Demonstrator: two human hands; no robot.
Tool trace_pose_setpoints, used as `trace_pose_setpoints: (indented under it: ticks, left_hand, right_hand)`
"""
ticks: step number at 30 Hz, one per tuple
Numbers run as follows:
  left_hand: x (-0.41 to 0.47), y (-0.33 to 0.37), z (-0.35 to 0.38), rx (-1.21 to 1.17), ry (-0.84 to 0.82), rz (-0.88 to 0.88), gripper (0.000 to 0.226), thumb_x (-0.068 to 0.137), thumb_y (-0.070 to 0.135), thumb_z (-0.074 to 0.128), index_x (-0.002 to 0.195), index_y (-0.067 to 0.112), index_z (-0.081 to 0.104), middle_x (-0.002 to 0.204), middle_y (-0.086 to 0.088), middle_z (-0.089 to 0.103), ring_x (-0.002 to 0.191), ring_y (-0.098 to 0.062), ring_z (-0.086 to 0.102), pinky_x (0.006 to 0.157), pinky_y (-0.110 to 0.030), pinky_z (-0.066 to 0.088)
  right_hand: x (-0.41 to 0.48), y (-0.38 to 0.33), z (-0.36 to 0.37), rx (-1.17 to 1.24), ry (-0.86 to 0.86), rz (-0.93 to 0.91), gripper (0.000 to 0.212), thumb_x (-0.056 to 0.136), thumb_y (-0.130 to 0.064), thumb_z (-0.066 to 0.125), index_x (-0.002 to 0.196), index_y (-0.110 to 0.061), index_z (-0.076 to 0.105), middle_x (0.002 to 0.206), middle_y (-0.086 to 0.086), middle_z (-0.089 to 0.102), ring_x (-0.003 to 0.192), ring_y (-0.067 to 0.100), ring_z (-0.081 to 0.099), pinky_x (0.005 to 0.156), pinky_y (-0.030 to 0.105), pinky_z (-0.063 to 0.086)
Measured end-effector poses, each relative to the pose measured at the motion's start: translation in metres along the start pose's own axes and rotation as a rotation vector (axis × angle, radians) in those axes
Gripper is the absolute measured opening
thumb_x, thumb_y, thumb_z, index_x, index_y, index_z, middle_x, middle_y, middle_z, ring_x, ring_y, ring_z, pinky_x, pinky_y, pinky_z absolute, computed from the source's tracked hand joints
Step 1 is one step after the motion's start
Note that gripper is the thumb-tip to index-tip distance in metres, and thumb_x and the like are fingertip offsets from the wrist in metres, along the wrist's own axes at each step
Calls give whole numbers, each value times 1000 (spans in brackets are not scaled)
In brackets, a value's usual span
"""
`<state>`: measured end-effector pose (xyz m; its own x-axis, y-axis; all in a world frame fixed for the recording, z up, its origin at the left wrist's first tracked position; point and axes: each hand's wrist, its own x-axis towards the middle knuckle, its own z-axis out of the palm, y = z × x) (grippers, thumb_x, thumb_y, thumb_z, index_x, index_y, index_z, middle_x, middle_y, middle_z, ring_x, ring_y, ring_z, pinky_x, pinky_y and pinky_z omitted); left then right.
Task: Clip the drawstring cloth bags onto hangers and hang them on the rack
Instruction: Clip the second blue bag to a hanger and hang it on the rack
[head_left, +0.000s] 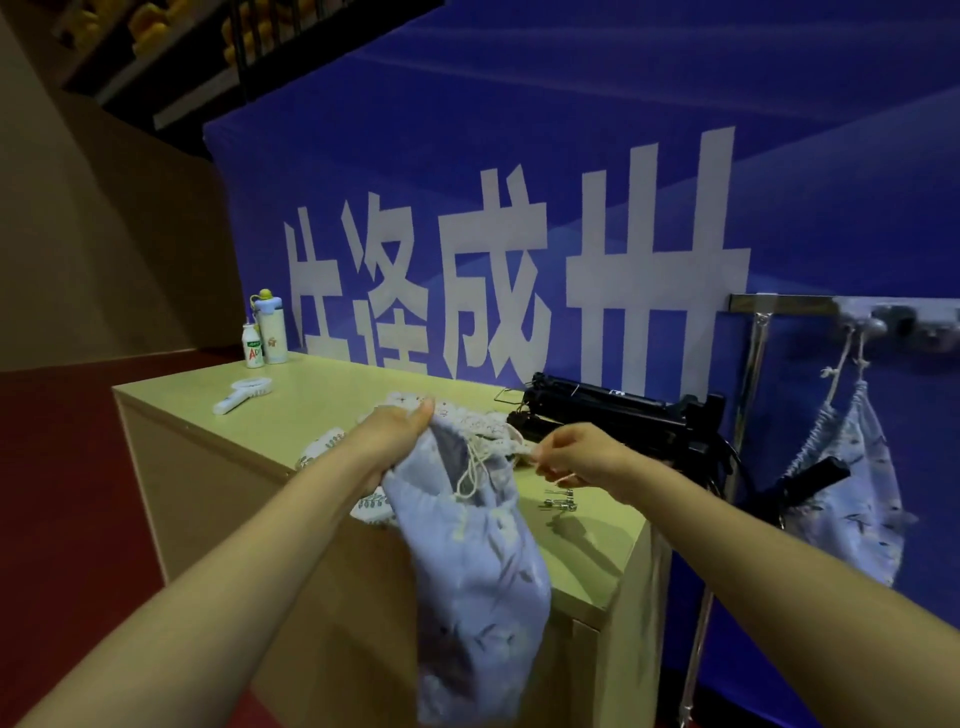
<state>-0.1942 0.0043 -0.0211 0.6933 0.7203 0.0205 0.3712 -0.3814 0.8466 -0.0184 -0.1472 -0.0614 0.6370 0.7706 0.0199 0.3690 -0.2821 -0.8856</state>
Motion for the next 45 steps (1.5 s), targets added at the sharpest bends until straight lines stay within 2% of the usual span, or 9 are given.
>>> trace_pose_setpoints:
  ticks: [5, 10, 19, 22, 26, 30, 34, 42, 45]
  left_hand:
    - [12, -2, 16, -17, -30, 27, 60, 93, 53, 39, 113, 4, 65, 111, -19, 67, 103, -35, 63, 91, -42, 52]
    - [24, -6, 29, 25, -52, 61, 59, 95, 52, 36, 110, 2, 63, 106, -15, 66, 92, -28, 61, 74, -33, 52]
    - [39, -12, 43, 48, -39, 38, 59, 94, 53, 36, 119, 5, 61, 96, -6, 62, 74, -15, 52, 65, -25, 42]
    - [44, -15, 47, 36, -51, 59, 61, 95, 52, 35, 125, 4, 58, 118, -10, 62, 93, -21, 55, 80, -28, 44]
    - [45, -15, 51, 6, -50, 37, 60, 95, 52, 36, 124, 3, 56, 93, -3, 61, 82, -17, 55, 72, -30, 47]
    - [46, -16, 51, 28, -49, 33, 61, 95, 52, 36, 129, 5, 54, 118, -11, 61, 97, -23, 54, 82, -30, 45]
    - [47, -19, 49, 26, -61, 21, 65, 92, 56, 36, 127, 5, 56, 118, -14, 63, 106, -29, 59, 96, -39, 49]
    - [44, -15, 54, 72, -13, 39, 59, 96, 50, 34, 125, 4, 56, 127, -16, 58, 108, -29, 55, 93, -33, 44]
    - [45, -16, 54, 67, -16, 30, 60, 95, 52, 35, 123, 3, 57, 113, -14, 61, 99, -27, 56, 93, -36, 46]
  right_hand:
    - [21, 36, 3, -567, 211, 1, 6, 87, -14, 62, 90, -16, 67, 100, 3, 68, 86, 17, 62, 76, 29, 52]
    - [25, 56, 8, -745, 207, 10, 14, 85, -15, 63, 98, -19, 65, 104, 2, 65, 95, 18, 60, 82, 33, 55]
    - [29, 68, 6, -838, 181, -97, 15, 85, -26, 66, 97, -17, 65, 102, 3, 62, 95, 20, 55, 77, 32, 47]
    - [29, 70, 6, -840, 183, -120, 16, 85, -26, 65, 97, -16, 65, 100, 4, 61, 94, 20, 55, 78, 33, 48]
    - [28, 72, 5, -848, 176, -151, 13, 87, -24, 63, 96, -15, 63, 100, 4, 63, 94, 20, 56, 79, 33, 48]
    - [26, 74, 6, -844, 181, -177, 13, 89, -24, 59, 99, -16, 62, 102, 4, 63, 94, 21, 56, 81, 34, 50]
    - [23, 77, 5, -835, 192, -201, 15, 90, -23, 59, 103, -16, 59, 102, 3, 63, 94, 21, 57, 79, 33, 49]
    - [19, 84, 4, -842, 231, -282, 9, 92, -22, 55, 98, -15, 58, 98, 3, 63, 89, 20, 56, 76, 30, 47]
    - [17, 84, 2, -853, 222, -296, 11, 92, -23, 55, 98, -15, 58, 98, 3, 63, 89, 20, 56, 77, 31, 48]
